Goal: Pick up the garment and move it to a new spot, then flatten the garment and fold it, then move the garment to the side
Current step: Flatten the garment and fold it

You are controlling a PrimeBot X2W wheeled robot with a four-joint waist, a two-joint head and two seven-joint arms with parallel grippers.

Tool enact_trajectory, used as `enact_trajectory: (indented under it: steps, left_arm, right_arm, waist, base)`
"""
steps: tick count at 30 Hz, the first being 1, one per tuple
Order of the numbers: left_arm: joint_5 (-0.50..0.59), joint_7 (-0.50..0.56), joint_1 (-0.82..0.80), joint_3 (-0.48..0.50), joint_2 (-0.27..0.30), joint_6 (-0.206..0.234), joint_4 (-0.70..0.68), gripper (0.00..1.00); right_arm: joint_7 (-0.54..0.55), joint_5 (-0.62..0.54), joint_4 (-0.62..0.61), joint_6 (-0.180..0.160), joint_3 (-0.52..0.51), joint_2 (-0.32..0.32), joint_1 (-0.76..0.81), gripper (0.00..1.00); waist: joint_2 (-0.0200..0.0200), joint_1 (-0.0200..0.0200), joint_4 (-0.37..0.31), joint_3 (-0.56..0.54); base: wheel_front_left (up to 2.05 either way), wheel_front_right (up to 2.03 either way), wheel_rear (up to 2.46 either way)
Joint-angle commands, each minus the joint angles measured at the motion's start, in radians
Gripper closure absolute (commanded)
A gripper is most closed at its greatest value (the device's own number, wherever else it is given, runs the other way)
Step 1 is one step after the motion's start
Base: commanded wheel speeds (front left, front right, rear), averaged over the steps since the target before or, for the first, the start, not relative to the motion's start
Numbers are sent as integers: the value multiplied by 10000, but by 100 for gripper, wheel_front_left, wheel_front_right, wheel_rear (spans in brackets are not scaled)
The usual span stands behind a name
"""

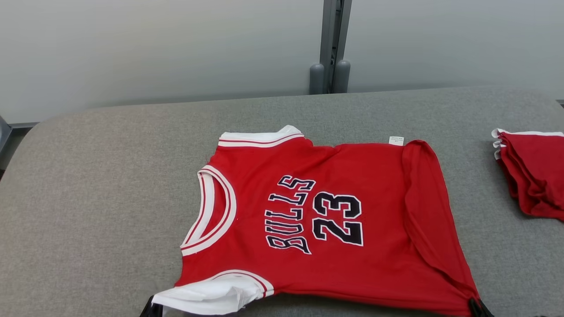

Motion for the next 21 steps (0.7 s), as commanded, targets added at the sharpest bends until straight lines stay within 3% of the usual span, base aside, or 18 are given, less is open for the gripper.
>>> enact_trajectory:
  steps: [1,10,17,21]
  left_arm:
    - [86,62,-17,55,82,93,-75,100]
    - [241,393,-1149,62,497,-283,342,100]
    - [145,528,-2922,-111,688,-981,1493,100]
    - [-64,347,-3897,-177,522,-1394,2403,100]
  right_arm:
    - [126,-115,-218,1,-148,24,62,100]
    - [939,-523,-843,1,-544,488,-443,100]
    - [1134,-542,-414,1,-303,445,-1871,100]
    - [1073,-382,165,1,84,353,-2700,100]
  waist:
    - [-1,0,-46,82]
    - [-1,0,-205,933]
    - [-1,0,-485,1711]
    - [-1,0,-650,2059]
  base:
    - [0,0,0]
    - [0,0,0]
    - [0,0,0]
    - [0,0,0]
